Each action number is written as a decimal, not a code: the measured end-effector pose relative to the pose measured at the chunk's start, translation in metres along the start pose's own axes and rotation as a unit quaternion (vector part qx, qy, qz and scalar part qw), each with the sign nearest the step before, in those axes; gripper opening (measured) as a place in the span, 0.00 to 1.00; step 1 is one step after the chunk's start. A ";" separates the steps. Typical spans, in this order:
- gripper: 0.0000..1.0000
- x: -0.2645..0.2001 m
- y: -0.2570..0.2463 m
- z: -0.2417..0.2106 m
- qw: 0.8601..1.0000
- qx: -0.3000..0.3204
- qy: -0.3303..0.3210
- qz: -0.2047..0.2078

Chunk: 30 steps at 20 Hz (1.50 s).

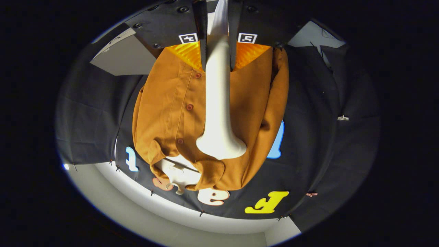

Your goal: Iron the clothes twice with a garment steamer, once on the left side and once on the right side.

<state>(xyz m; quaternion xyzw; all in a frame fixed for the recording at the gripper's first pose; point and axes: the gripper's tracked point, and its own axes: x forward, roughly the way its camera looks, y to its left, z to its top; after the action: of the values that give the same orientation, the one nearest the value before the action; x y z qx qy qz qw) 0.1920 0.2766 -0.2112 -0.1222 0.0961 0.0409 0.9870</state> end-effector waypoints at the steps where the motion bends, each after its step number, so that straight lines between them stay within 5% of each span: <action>1: 0.27 0.002 0.001 -0.010 1.000 0.001 0.011 0.000; 21: 0.28 -0.034 0.001 -0.183 0.977 0.011 0.207 0.047; 30: 0.27 -0.085 -0.011 -0.200 0.972 0.022 0.224 0.063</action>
<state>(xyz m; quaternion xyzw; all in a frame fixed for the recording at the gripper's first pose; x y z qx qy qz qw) 0.0739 0.2110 -0.3822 -0.1001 0.3228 0.0723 0.9384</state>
